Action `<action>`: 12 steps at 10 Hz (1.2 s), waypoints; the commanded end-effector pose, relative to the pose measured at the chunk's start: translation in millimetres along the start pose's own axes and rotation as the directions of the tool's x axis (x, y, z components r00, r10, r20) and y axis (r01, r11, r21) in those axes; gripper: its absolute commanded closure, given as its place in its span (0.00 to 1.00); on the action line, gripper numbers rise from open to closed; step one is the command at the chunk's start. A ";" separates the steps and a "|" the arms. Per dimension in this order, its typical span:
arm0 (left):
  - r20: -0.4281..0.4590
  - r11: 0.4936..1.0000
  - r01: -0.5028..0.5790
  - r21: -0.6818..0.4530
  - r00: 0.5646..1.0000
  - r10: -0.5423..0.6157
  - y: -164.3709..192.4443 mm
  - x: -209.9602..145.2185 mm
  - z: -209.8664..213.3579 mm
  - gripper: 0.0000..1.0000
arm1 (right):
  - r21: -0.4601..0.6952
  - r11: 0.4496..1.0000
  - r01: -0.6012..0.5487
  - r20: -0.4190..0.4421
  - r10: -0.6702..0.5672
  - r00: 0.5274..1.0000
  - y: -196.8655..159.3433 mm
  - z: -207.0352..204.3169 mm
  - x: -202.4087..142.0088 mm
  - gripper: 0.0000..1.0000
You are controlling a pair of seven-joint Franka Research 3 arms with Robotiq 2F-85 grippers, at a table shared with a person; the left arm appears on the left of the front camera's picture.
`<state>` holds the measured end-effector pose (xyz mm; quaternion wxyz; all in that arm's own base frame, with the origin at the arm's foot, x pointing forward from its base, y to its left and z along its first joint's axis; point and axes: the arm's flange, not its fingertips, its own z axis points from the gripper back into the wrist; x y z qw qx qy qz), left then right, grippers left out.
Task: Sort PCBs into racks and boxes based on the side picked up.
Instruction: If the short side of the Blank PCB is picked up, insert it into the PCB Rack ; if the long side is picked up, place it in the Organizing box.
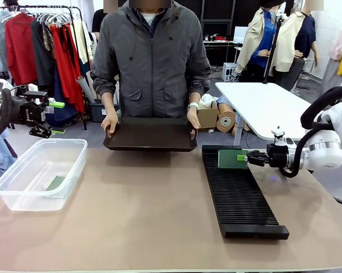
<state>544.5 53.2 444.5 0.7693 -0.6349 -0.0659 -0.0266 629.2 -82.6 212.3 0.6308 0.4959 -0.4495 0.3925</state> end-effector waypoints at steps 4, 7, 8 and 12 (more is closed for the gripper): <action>0.000 1.000 0.001 0.003 1.000 -0.001 -1.9 -0.3 0.4 0.00 | -0.117 0.993 0.024 -0.193 -0.047 0.980 -11.6 -10.0 -33.2 1.00; 0.000 1.000 0.001 0.003 1.000 -0.001 -1.9 -0.3 0.4 0.00 | -0.120 0.992 0.040 -0.144 -0.057 0.988 2.1 -18.7 -35.1 1.00; 0.000 1.000 0.001 0.003 1.000 -0.001 -1.9 -0.3 0.4 0.00 | -0.126 0.991 0.044 -0.142 -0.062 0.988 5.9 -20.5 -37.6 1.00; 0.000 1.000 0.001 0.003 1.000 -0.001 -1.9 -0.3 0.4 0.00 | -0.092 0.996 -0.008 -0.162 -0.007 0.987 2.5 -17.1 -52.0 1.00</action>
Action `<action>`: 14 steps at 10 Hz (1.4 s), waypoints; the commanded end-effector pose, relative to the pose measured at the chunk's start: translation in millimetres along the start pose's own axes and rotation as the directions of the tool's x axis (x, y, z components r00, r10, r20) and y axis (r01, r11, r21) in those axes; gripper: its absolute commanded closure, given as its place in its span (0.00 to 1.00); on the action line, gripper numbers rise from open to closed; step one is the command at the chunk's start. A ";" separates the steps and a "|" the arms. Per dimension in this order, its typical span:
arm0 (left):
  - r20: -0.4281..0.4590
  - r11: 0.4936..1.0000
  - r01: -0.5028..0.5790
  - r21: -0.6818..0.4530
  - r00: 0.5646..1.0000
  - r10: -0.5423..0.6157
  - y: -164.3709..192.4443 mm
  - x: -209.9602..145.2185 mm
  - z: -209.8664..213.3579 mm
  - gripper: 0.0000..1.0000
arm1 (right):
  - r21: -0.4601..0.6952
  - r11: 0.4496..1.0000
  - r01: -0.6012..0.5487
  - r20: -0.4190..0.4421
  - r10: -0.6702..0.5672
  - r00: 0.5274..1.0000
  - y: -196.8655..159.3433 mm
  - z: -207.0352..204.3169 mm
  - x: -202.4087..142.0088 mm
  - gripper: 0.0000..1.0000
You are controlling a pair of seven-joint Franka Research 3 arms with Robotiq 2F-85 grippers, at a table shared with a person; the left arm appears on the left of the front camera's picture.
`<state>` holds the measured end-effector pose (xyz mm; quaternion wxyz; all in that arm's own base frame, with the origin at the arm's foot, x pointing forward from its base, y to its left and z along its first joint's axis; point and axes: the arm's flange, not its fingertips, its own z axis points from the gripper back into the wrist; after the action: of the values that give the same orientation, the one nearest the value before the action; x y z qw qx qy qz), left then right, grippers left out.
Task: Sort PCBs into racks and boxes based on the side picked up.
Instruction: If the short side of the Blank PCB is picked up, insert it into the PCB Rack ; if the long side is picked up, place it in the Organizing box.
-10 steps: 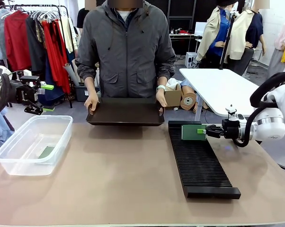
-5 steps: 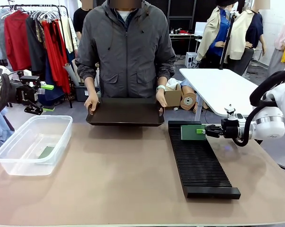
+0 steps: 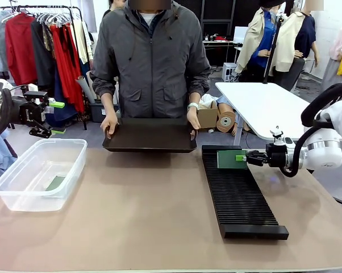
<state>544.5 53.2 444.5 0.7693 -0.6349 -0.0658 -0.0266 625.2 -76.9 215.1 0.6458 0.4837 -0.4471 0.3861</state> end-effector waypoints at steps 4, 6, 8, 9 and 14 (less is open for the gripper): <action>0.000 1.000 0.001 0.003 1.000 -0.001 -2.0 -0.3 0.4 0.00 | 0.073 0.997 -0.022 -0.170 0.034 0.985 -28.1 -11.8 -51.6 1.00; 0.000 1.000 0.001 0.003 1.000 -0.001 -2.0 -0.3 0.4 0.00 | 0.050 0.999 0.007 -0.146 0.000 0.989 -27.0 -12.8 -60.8 1.00; 0.000 1.000 0.001 0.003 1.000 -0.001 -2.0 -0.3 0.4 0.00 | 0.039 0.999 0.026 -0.127 -0.020 0.992 -27.1 -8.1 -67.8 1.00; 0.000 1.000 0.001 0.003 1.000 -0.001 -2.0 -0.3 0.4 0.00 | 0.037 0.999 0.021 -0.124 -0.016 0.992 -25.9 -8.1 -66.7 1.00; 0.000 1.000 0.001 0.003 1.000 -0.001 -2.0 -0.3 0.4 0.00 | 0.025 1.000 0.004 -0.112 -0.001 0.994 -15.1 -9.2 -48.2 0.43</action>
<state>544.5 53.3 444.5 0.7693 -0.6349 -0.0659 -0.0266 634.7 -82.2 187.2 0.6299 0.5016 -0.4272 0.4114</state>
